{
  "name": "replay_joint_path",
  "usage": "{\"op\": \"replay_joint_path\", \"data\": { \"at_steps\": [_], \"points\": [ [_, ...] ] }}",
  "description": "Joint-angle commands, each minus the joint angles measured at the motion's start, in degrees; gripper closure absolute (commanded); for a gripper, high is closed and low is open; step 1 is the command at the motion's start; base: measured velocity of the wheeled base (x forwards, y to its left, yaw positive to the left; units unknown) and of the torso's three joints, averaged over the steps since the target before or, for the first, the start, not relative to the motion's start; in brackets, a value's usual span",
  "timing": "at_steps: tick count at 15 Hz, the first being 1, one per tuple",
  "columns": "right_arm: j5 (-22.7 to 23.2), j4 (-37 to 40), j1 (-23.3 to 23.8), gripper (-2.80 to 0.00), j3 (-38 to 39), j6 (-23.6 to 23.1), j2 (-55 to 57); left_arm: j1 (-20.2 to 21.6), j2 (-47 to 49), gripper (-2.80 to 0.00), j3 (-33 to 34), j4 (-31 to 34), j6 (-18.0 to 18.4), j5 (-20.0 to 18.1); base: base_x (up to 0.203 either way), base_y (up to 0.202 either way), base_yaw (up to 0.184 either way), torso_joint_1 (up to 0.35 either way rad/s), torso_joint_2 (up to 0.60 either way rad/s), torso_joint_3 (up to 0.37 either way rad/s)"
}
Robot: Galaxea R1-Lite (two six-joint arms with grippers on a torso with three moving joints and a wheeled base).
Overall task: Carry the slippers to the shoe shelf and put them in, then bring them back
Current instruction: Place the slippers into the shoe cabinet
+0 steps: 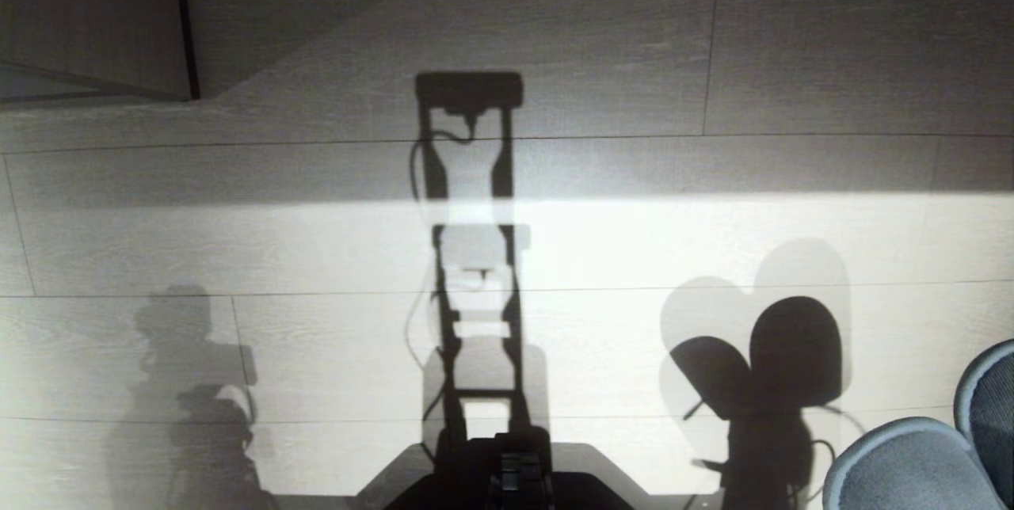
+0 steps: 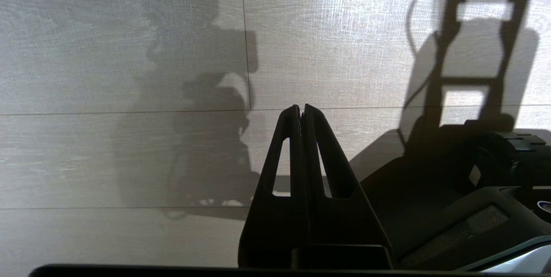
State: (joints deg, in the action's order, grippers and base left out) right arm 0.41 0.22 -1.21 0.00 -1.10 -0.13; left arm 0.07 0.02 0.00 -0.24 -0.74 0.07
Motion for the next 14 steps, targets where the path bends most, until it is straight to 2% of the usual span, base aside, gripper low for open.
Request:
{"op": "replay_joint_path", "data": {
  "at_steps": [1, 14],
  "points": [
    [0.02, 0.04, -0.02, 0.00, 0.00, -0.05, 0.13, 0.01, 0.06, 0.00, 0.00, -0.02, -0.05, 0.01, 0.000, 0.000, 0.000, 0.000, 0.00, 0.000],
    [0.02, 0.04, -0.02, 0.00, 0.00, -0.05, 0.13, 0.01, 0.06, 0.00, 0.00, -0.11, -0.14, 0.01, 0.000, 0.000, 0.000, 0.002, 0.00, 0.182]
  ]
}}
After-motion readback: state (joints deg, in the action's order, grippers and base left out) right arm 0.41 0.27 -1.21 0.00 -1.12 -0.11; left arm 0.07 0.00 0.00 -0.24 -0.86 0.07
